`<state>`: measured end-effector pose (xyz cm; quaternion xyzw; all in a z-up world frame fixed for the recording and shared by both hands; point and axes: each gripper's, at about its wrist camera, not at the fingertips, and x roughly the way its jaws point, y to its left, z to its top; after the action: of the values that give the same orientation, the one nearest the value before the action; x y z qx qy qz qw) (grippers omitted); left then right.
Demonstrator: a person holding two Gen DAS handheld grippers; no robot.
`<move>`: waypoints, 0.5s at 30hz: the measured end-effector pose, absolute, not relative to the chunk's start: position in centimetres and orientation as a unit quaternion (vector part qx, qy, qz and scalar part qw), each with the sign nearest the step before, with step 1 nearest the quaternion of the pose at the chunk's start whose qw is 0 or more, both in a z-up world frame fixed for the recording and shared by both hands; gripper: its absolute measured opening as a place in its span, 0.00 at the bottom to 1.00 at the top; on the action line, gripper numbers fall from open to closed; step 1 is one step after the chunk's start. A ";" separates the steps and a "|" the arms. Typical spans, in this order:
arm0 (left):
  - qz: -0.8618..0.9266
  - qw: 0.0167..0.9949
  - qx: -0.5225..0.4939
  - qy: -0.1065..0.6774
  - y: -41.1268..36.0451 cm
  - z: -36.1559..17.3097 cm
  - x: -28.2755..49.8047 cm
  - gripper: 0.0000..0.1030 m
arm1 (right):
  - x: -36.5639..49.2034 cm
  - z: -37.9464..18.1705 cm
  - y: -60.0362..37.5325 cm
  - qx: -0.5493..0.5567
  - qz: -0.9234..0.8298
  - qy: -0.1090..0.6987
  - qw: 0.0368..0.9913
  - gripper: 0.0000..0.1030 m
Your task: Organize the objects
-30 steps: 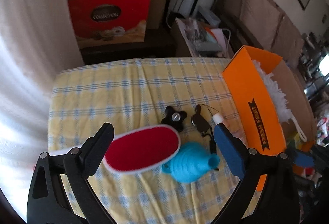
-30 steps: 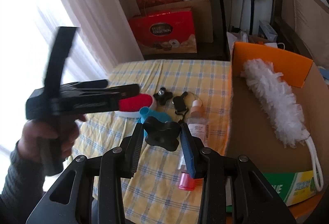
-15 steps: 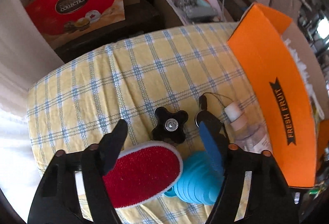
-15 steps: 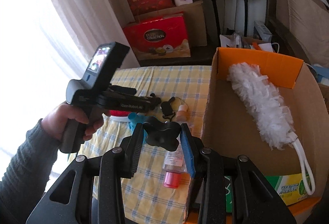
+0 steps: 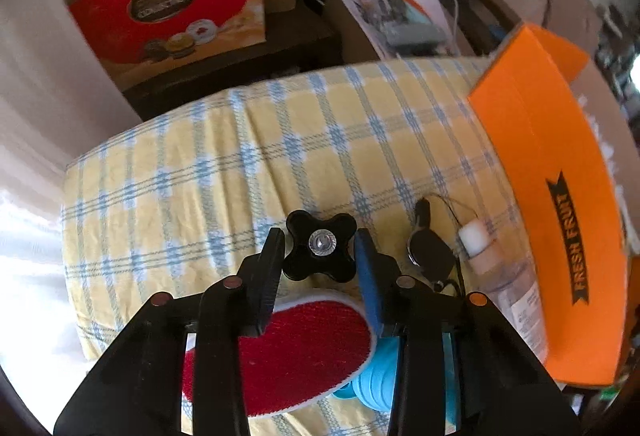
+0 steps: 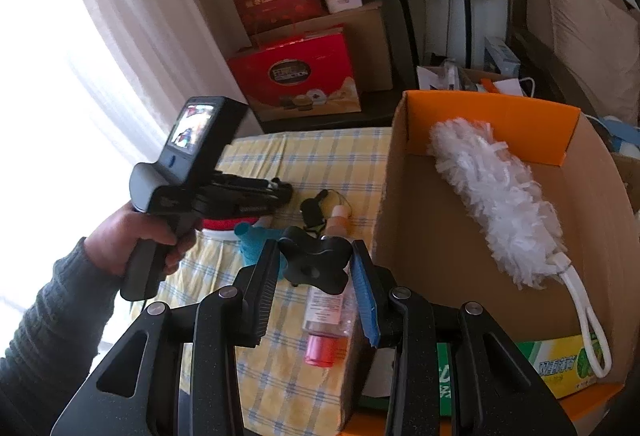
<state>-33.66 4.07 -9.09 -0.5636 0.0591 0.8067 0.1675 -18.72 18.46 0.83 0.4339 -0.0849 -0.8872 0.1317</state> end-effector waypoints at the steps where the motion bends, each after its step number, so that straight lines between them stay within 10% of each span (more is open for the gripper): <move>1: 0.810 0.165 -0.560 0.054 3.8 -8.8 -33.6 0.32 | -18.7 0.9 18.6 0.433 -0.888 -0.085 0.129 0.35; 4: 0.818 0.168 -0.548 0.038 3.4 -7.5 -33.1 0.06 | -18.5 1.0 19.3 0.431 -0.891 -0.084 0.118 0.35; 9: 0.827 0.179 -0.531 0.039 3.9 -5.5 -31.7 0.03 | -18.4 1.3 20.7 0.426 -0.894 -0.090 0.106 0.35; 13: 0.828 0.161 -0.535 0.050 4.4 -5.8 -32.2 0.10 | -18.2 1.3 21.2 0.428 -0.893 -0.098 0.103 0.35; 15: 0.827 0.147 -0.540 0.057 4.5 -6.4 -32.8 0.39 | -18.0 1.3 21.2 0.428 -0.892 -0.098 0.105 0.35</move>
<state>-32.76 4.53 -6.37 -0.5396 0.0574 0.8270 0.1471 -17.95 21.21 1.30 0.4283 -0.0980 -0.8922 0.1049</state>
